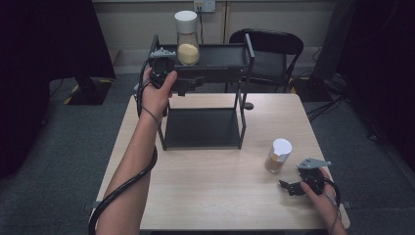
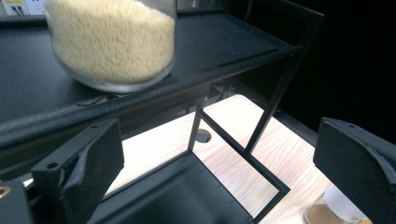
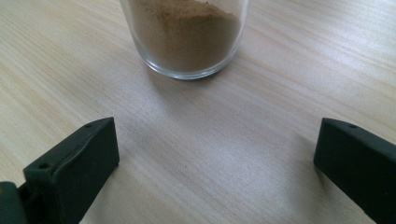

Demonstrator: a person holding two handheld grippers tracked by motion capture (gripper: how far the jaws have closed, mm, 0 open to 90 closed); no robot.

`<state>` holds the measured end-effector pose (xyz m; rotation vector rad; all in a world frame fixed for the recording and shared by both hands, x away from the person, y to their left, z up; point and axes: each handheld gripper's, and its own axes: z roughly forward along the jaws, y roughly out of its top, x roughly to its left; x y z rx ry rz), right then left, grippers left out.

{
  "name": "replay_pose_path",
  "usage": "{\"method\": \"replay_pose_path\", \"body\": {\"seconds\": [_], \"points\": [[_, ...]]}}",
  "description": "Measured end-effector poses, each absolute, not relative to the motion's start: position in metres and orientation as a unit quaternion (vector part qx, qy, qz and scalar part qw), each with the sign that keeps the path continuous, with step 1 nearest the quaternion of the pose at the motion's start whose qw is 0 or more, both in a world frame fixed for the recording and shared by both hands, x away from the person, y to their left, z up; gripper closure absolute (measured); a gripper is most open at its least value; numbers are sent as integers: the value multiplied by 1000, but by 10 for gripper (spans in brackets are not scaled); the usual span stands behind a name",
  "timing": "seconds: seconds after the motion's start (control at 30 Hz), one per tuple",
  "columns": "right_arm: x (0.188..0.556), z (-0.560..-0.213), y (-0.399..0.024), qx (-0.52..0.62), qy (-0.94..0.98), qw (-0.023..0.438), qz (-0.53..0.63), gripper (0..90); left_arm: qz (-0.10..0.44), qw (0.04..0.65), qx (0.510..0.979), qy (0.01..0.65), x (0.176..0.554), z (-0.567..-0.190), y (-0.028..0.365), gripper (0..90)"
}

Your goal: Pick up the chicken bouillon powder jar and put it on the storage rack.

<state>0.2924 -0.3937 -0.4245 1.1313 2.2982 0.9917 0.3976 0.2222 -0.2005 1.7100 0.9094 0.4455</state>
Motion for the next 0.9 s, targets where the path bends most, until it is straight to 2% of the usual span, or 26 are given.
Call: {"method": "replay_pose_path", "body": {"seconds": [0.9], "points": [[292, -424, -394, 404, 820, 196, 354, 0, 170, 548, 726, 380, 385, -263, 231, 12]]}}
